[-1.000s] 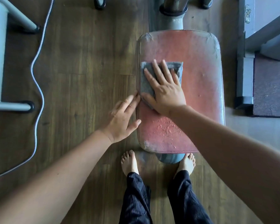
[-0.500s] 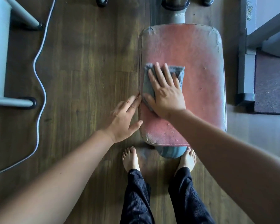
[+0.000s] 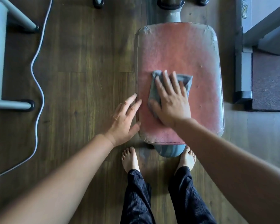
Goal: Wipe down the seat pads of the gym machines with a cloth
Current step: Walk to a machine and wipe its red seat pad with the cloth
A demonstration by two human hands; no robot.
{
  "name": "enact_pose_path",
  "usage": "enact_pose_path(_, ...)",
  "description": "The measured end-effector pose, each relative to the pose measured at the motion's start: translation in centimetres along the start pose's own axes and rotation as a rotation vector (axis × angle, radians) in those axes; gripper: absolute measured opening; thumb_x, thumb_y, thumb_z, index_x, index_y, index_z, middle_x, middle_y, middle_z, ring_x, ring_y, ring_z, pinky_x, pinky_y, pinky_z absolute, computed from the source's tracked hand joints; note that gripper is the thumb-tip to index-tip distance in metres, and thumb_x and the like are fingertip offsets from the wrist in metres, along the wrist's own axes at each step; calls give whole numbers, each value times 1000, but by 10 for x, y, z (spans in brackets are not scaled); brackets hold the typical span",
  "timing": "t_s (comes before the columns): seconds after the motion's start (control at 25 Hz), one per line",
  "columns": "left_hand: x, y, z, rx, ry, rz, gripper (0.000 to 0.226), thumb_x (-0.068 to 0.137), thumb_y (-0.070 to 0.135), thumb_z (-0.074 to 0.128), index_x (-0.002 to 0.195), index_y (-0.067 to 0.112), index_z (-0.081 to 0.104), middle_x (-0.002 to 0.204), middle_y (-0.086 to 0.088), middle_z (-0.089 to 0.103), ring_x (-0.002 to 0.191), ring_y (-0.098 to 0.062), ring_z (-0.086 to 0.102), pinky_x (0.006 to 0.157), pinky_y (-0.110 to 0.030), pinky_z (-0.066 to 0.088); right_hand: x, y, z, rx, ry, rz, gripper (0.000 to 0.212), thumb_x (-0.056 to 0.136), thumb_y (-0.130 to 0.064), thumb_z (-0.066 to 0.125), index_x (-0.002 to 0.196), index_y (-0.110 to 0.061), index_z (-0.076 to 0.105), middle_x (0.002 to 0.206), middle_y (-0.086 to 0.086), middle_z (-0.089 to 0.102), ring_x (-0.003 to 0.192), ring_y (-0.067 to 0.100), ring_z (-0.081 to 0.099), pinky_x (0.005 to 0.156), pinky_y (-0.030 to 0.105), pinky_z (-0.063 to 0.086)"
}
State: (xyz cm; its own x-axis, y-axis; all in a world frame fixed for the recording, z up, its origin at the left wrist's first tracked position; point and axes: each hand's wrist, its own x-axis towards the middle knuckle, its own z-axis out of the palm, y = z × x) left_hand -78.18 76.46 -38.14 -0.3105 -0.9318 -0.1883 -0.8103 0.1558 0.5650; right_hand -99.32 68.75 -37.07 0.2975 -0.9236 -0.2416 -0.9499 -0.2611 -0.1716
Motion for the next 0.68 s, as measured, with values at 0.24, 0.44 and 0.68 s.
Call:
enact_pose_path(0.24,-1,-2,2,16,8,60,69,91,36,54,154,11,42,166,-8,28,142,-33,44,112,-49,43,-51,34,2,-42,-60,-224,73,99,-62,34,161,-28,19,170,-1,7,157,24,1,125,50,16)
enact_pose_path(0.44,-2,0,2,48,-10,70,72,90,36,56,156,12,39,168,-1,25,139,-30,45,114,-46,41,-3,5,0,31,14,143,77,98,-61,32,162,-25,12,171,2,-2,157,28,-7,125,52,8)
enact_pose_path(0.68,-3,2,1,61,7,80,72,90,37,54,156,11,40,167,-3,29,138,-31,47,112,-46,44,-94,4,15,2,-70,-111,77,98,-65,37,162,-29,14,170,-3,1,157,22,-7,126,51,12)
